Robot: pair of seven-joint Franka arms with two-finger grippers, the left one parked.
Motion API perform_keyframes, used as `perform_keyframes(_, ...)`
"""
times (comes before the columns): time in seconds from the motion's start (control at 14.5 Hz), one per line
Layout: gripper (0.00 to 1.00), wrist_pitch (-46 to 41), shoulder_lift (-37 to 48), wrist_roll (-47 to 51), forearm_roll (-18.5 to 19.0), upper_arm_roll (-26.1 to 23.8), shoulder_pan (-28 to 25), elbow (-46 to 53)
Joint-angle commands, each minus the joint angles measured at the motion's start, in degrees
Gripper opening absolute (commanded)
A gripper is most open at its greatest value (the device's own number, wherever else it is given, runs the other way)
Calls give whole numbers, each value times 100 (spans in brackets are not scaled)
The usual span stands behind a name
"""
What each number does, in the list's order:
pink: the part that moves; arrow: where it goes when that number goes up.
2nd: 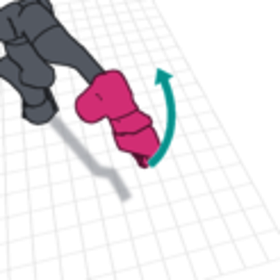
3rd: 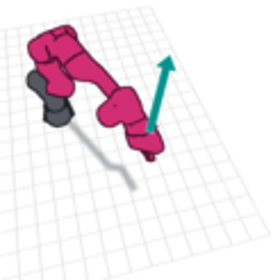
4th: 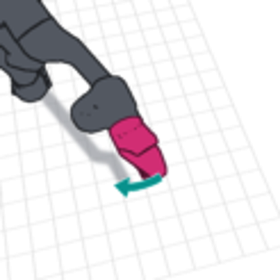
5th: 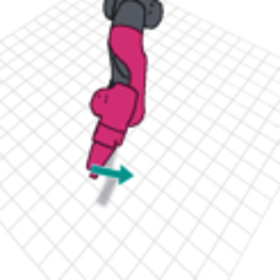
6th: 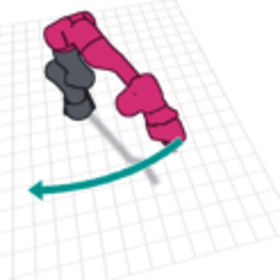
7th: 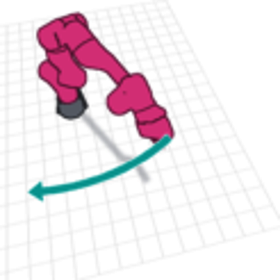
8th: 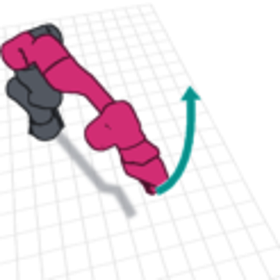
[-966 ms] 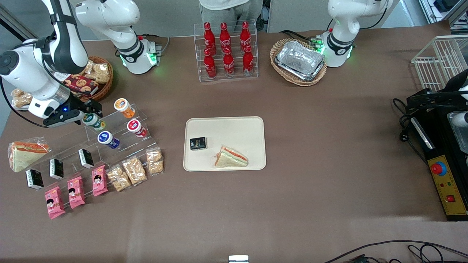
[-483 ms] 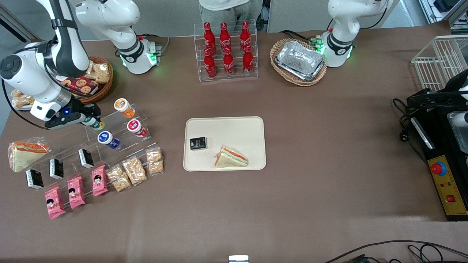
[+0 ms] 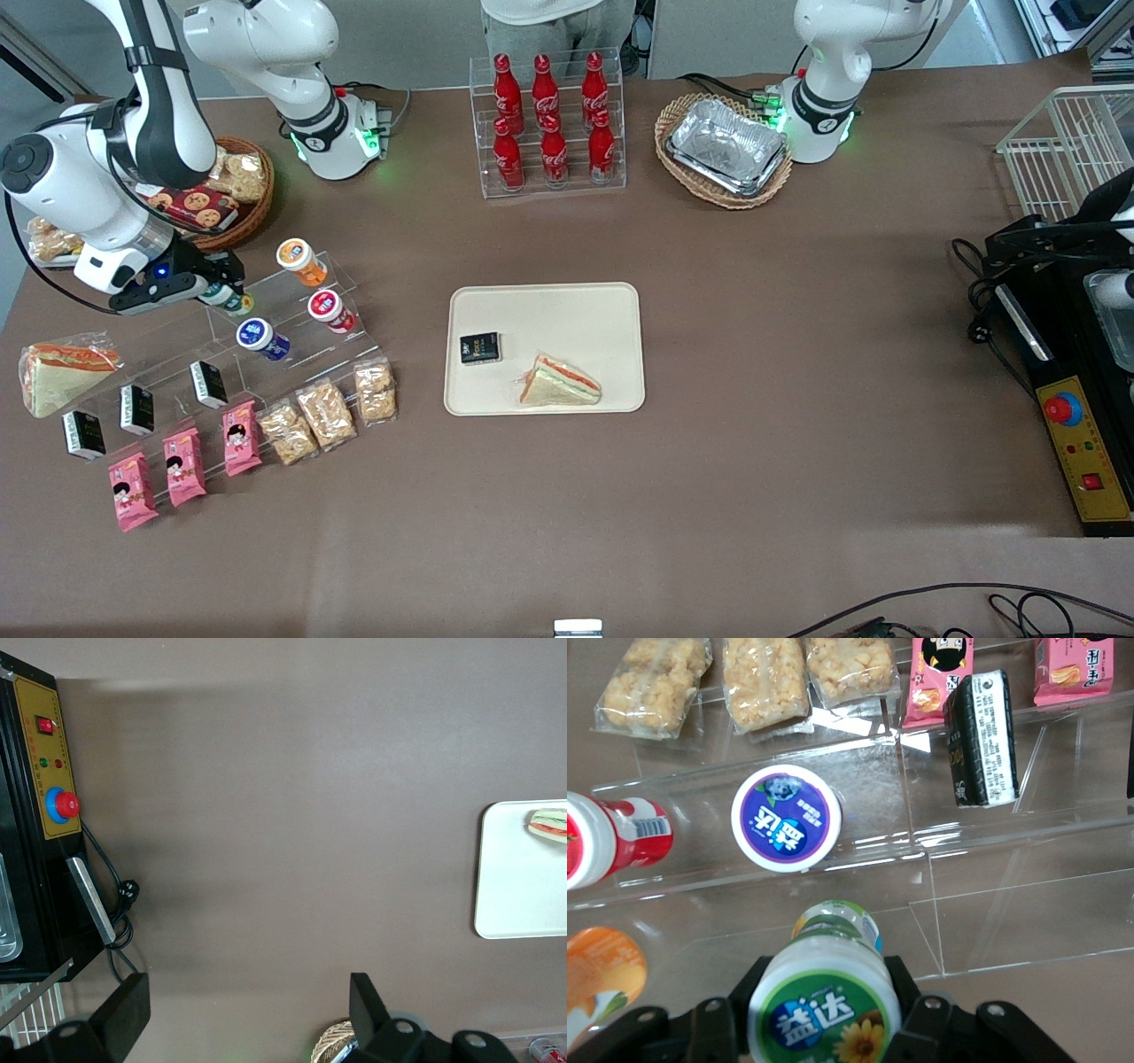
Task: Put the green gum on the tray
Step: 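Lift the green-capped bottle out of the rack with the right gripper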
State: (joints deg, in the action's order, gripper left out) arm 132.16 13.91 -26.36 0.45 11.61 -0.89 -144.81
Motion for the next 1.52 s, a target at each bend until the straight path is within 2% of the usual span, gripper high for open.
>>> perform_keyframes(0.0, 37, 4, -12, 25, 69, -1, 10, 145)
perform_keyframes(0.34, 37, -689, 33, 34, 26, -71, -35, 821)
perform_keyframes(0.69, 38, -2542, -11, 621, 8, -500, -52, 2253)
perform_keyframes(0.9, 38, -3273, -29, 1122, -18, -686, -209, 2904)
perform_keyframes(1.1, 38, -3451, -29, 2210, -255, -748, -771, 3160)
perform_keyframes(1.38, 38, -3407, -73, 3862, -317, -756, -1649, 3178)
perform_keyframes(1.45, 38, -3381, -108, 4353, -483, -756, -1852, 3178)
